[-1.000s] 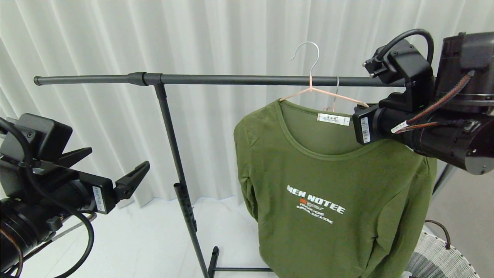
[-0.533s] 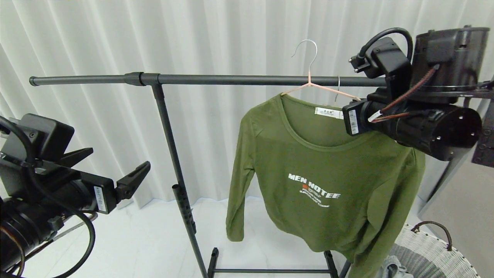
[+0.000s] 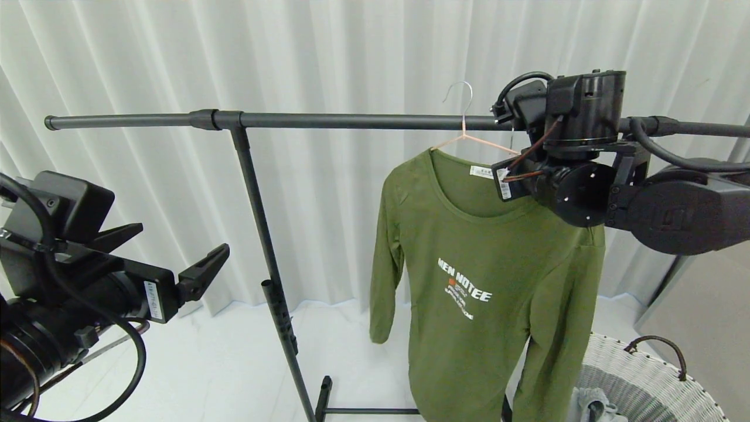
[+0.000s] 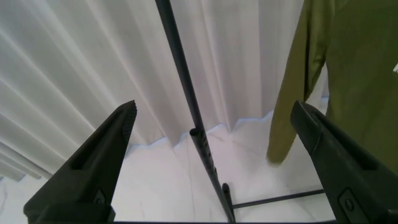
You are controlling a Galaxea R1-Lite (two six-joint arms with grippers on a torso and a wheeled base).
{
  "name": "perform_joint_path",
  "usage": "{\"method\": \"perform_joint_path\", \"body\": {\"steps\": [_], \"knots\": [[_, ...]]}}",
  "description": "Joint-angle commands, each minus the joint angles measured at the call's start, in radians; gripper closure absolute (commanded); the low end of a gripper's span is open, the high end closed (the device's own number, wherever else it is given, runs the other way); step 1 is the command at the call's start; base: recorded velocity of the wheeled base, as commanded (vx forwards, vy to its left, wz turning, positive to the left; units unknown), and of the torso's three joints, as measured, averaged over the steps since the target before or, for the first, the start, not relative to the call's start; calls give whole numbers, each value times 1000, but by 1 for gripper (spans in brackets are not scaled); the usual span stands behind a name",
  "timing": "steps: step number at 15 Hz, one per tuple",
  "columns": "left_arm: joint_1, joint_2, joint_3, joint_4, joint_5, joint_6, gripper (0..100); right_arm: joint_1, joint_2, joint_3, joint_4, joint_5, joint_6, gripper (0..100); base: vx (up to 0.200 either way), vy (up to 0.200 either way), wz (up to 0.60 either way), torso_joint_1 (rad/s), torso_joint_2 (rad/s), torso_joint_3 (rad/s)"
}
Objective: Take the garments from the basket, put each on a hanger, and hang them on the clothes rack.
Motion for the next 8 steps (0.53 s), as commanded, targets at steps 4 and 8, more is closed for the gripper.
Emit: {"method": "perform_joint_path", "body": {"steps": [4, 8], "knots": [[-1, 7, 0, -1, -1, 0, 0, 11, 27, -4, 4, 0, -8, 100, 0, 0, 0, 0, 0, 0], [-3, 7, 0, -1, -1, 0, 0, 37, 36, -4, 8, -3, -11, 100, 0, 0, 0, 0, 0, 0]]}}
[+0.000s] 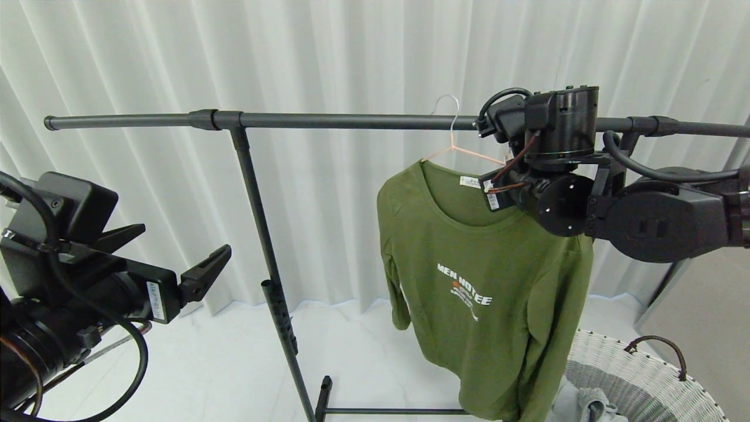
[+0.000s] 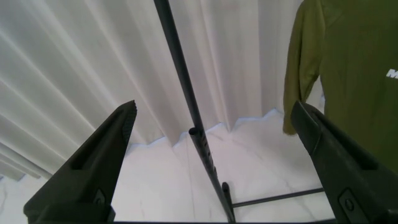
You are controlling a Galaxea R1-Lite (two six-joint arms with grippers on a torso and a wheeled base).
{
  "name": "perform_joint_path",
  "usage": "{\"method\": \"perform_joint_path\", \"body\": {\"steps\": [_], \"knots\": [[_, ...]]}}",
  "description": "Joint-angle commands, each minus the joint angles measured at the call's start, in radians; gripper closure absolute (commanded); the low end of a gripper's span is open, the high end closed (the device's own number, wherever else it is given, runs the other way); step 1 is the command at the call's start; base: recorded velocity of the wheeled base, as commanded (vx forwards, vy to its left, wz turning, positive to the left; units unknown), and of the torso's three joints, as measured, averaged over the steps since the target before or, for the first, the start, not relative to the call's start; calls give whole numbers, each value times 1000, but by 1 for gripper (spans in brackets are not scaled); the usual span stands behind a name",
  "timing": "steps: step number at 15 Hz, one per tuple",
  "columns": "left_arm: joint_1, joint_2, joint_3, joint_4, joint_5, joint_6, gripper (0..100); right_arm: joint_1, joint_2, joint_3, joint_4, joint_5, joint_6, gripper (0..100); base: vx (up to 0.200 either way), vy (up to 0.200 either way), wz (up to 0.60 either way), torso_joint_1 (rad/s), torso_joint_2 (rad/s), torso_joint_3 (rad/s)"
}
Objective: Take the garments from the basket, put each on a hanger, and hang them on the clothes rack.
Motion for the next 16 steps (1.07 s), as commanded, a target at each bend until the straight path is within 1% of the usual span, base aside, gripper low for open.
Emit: {"method": "perform_joint_path", "body": {"steps": [1, 7, 8, 12, 13, 15, 16], "knots": [[1, 2, 0, 0, 0, 0, 0, 13, 2, 3, 1, 0, -9, 100, 0, 0, 0, 0, 0, 0], [-1, 0, 0, 0, 2, 0, 0, 41, 5, 0, 1, 0, -23, 100, 0, 0, 0, 0, 0, 0], [-1, 0, 0, 0, 0, 0, 0, 42, 12, 0, -1, 0, -41, 100, 0, 0, 0, 0, 0, 0], [-1, -3, 2, 0, 2, -1, 0, 29, 35, -61, 1, -1, -48, 100, 0, 0, 0, 0, 0, 0], [-1, -3, 2, 0, 2, -1, 0, 26, 35, -61, 1, -1, -49, 100, 0, 0, 0, 0, 0, 0], [-1, -2, 0, 0, 0, 0, 0, 10, 35, -61, 1, -44, -57, 100, 0, 0, 0, 0, 0, 0], [-1, 0, 0, 0, 0, 0, 0, -2, 42, -61, 1, -81, -64, 100, 0, 0, 0, 0, 0, 0]]}}
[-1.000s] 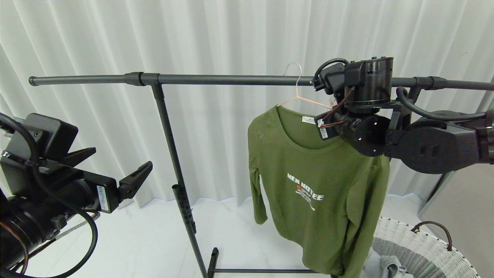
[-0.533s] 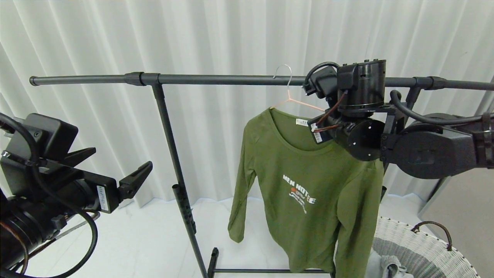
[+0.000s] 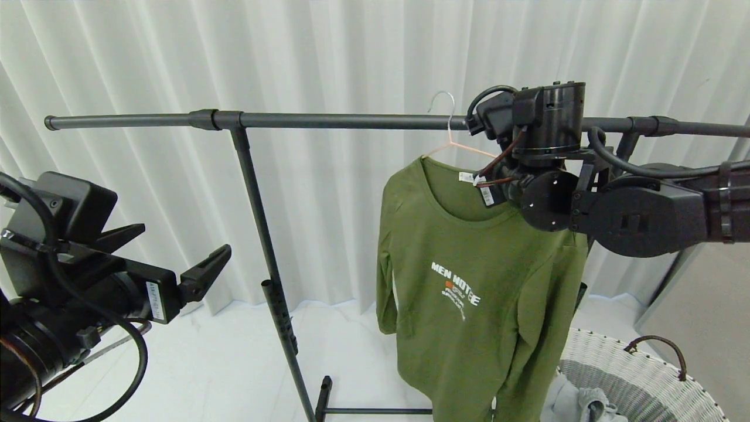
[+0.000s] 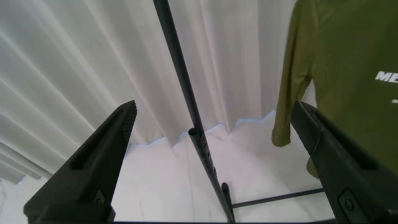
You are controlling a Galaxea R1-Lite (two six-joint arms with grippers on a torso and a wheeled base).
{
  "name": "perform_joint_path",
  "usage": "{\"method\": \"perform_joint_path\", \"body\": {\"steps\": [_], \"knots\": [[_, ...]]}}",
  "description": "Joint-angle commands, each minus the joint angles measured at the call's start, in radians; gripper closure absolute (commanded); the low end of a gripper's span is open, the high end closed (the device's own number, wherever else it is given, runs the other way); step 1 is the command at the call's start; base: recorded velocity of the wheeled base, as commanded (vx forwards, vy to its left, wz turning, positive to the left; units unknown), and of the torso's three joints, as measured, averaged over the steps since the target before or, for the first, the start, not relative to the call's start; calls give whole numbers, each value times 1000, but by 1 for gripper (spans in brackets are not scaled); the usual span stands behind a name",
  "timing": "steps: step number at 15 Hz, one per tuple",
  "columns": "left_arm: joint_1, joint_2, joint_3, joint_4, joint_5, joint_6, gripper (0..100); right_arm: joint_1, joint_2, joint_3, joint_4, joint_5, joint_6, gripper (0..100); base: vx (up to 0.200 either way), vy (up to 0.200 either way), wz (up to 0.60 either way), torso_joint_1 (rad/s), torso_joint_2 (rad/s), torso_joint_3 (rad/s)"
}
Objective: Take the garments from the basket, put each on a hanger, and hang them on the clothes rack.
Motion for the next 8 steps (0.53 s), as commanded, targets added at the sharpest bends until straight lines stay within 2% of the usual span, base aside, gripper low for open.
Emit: {"method": "perform_joint_path", "body": {"steps": [1, 8], "knots": [[0, 0, 0, 0, 0, 0, 0, -13, 12, -2, -1, -14, -4, 100, 0, 0, 0, 0, 0, 0], [0, -1, 0, 0, 2, -1, 0, 17, 41, -2, -2, -30, -22, 100, 0, 0, 0, 0, 0, 0]]}}
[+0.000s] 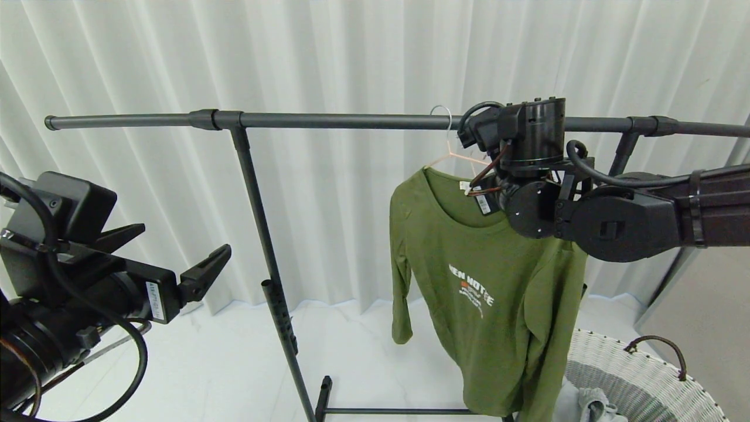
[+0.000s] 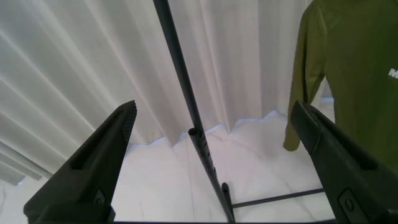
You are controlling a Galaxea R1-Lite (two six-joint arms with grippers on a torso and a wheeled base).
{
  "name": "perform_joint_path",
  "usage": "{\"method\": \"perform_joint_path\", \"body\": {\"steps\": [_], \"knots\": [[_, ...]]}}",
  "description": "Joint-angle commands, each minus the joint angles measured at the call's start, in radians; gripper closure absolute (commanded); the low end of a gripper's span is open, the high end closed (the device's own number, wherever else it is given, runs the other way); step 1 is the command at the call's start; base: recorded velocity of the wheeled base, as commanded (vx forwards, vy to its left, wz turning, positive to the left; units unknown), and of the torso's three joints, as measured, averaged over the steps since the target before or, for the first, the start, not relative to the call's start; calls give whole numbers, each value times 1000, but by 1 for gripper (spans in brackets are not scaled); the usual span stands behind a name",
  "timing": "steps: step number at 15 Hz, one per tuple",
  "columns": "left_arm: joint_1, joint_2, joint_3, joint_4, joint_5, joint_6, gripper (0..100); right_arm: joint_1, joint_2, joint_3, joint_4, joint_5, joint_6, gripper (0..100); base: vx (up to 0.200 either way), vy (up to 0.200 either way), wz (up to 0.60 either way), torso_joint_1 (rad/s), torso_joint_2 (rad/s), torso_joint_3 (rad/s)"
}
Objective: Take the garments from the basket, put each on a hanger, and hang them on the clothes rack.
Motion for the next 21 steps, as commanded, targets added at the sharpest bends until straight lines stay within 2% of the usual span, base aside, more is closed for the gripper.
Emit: {"method": "perform_joint_path", "body": {"steps": [1, 4, 5, 8, 12, 17, 18, 21], "knots": [[0, 1, 0, 0, 0, 0, 0, 18, 4, 0, -2, 0, 0, 100, 0, 0, 0, 0, 0, 0], [0, 1, 2, 0, 0, 0, 0, 33, 4, 0, -5, 2, 2, 100, 0, 0, 0, 0, 0, 0], [0, 1, 2, 0, 0, 0, 0, 36, 4, 0, -5, 2, 3, 0, 0, 0, 0, 0, 0, 0], [0, 1, 2, 0, 0, 0, 0, 47, 1, 0, -11, 9, 17, 0, 0, 0, 0, 0, 0, 0], [2, -3, 3, 0, 2, 0, 0, 76, -34, 0, -45, 21, 106, 0, 0, 0, 0, 0, 0, 0], [3, -3, 8, 0, 2, -2, 0, 84, -189, 17, -44, 132, 172, 0, 0, 0, 0, 0, 0, 0], [3, -3, 9, 0, 2, -2, 0, 76, -226, 41, -42, 150, 172, 0, 0, 0, 0, 0, 0, 0], [29, -6, 14, 0, 6, -2, 0, 39, -393, 205, -40, 209, 164, 0, 0, 0, 0, 0, 0, 0]]}}
